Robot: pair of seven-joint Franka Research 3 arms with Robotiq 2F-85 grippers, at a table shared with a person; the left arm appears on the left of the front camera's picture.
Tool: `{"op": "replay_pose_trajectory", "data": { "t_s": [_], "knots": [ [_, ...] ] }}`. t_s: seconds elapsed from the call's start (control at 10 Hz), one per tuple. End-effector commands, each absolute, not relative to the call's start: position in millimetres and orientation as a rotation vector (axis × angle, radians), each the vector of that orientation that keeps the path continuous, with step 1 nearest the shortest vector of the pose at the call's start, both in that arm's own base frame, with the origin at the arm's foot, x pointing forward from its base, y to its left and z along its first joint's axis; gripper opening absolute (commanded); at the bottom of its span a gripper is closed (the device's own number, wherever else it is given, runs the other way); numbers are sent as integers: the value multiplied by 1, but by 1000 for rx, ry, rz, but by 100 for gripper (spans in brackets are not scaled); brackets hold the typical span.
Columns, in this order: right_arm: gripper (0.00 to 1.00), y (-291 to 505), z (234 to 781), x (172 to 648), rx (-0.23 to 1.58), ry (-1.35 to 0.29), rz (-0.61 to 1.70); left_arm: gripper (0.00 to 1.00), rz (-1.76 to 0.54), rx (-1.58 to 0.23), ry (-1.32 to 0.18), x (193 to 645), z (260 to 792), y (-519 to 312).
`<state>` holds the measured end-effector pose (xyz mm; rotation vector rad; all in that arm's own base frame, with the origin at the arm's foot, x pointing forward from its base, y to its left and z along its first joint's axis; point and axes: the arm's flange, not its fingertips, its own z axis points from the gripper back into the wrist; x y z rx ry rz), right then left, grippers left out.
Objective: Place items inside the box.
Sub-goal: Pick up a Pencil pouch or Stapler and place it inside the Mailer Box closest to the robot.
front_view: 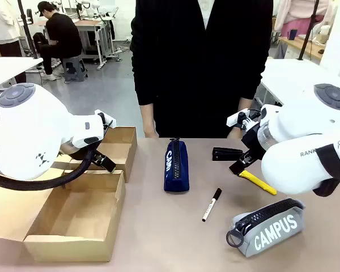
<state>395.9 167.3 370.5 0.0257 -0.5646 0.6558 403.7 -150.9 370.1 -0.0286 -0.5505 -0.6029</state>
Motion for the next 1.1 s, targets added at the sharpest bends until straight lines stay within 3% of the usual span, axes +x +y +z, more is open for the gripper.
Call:
{"op": "replay_pose_trajectory", "data": {
  "t_s": [0.0,1.0],
  "knots": [
    [100,167,371,396,26,-565,656,100,-603,-29,-551,404,370,-151],
    [100,167,371,396,26,-565,656,100,-603,-29,-551,404,370,-151]
  ]
}}
